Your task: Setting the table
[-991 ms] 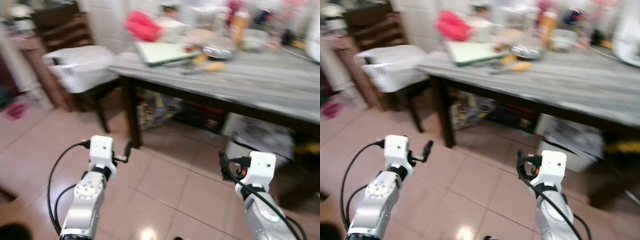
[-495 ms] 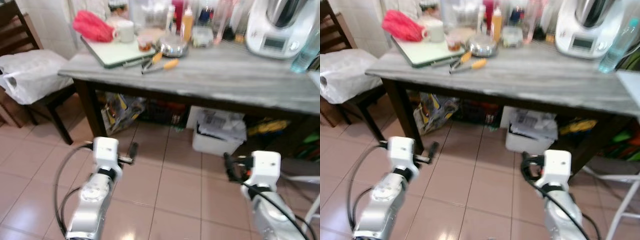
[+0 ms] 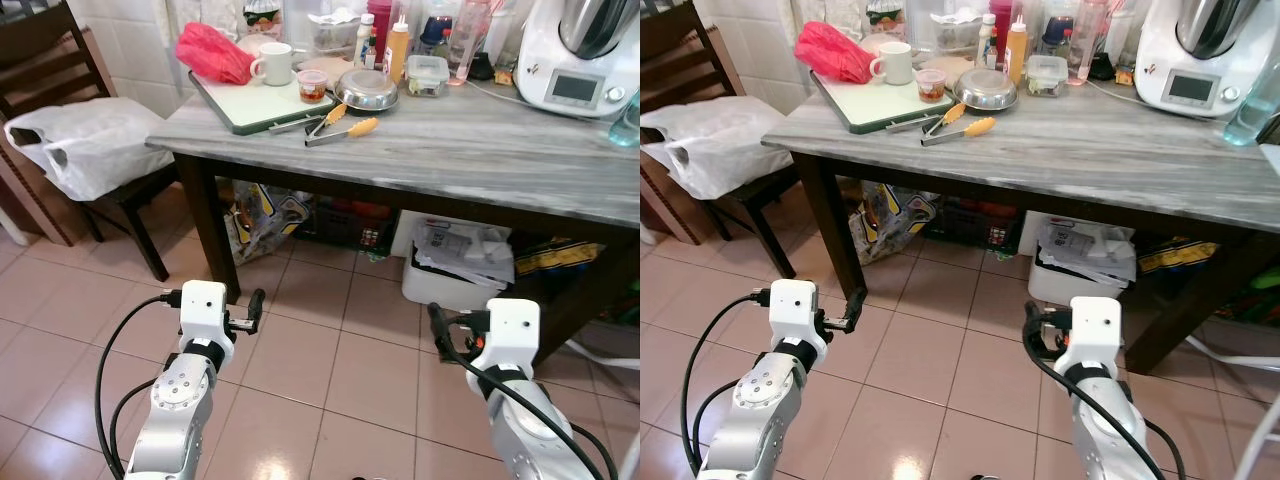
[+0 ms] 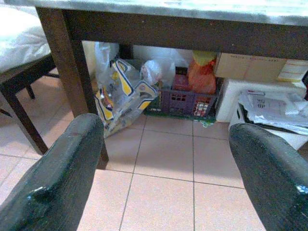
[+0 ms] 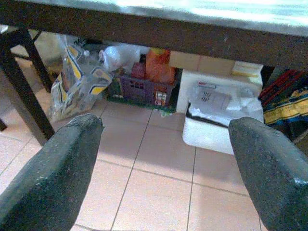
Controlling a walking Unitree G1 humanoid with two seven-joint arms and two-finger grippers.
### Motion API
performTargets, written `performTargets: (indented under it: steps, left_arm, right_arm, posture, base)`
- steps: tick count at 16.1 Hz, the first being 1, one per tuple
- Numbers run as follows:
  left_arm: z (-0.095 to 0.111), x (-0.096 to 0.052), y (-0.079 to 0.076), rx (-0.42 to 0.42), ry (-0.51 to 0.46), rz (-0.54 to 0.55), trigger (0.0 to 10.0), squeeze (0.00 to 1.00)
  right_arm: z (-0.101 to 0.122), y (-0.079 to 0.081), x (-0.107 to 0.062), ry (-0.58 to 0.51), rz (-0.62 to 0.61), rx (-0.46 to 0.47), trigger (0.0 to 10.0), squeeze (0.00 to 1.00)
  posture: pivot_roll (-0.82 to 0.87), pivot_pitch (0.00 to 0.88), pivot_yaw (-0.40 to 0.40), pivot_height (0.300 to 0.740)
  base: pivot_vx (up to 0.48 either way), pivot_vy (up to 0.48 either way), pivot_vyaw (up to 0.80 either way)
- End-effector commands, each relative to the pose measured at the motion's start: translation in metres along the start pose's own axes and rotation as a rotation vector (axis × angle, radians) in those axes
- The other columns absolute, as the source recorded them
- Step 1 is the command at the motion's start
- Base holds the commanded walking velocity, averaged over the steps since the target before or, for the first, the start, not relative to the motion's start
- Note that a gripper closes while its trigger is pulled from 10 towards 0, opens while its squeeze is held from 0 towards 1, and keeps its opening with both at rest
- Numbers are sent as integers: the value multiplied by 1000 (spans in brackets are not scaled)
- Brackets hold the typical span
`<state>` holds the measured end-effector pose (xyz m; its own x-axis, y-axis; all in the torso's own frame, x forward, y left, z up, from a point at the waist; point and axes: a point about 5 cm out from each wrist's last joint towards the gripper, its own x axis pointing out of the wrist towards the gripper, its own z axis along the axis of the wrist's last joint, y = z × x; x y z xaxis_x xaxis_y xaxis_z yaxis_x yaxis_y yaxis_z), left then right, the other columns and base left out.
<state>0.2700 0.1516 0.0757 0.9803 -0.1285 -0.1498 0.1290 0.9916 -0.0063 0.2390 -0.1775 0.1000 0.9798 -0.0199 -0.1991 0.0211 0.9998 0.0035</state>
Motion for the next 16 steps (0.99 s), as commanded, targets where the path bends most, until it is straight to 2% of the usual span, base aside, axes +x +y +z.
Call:
performTargets:
  steps: [1, 8, 12, 16]
  left_arm:
    - [3, -1, 1, 6, -5, 1, 10000, 0]
    - [2, 5, 1, 8, 11, -28, 10000, 0]
    - [0, 6, 0, 5, 21, -28, 10000, 0]
    - [-3, 8, -7, 12, 30, -39, 10000, 0]
  right_arm:
    - [4, -3, 2, -22, -25, 1, 10000, 0]
    - [-4, -4, -2, 19, -55, 26, 10000, 0]
    - [-5, -5, -1, 21, -57, 25, 10000, 0]
    - [-6, -7, -1, 36, -30, 10, 10000, 0]
  posture:
    - [-110, 73, 0, 740]
    - [-123, 69, 29, 740]
    - [-122, 53, 30, 740]
    - [-116, 52, 26, 740]
  base:
    - [0, 0, 0]
    - [0, 0, 0]
    - [0, 0, -781]
    - [0, 0, -781]
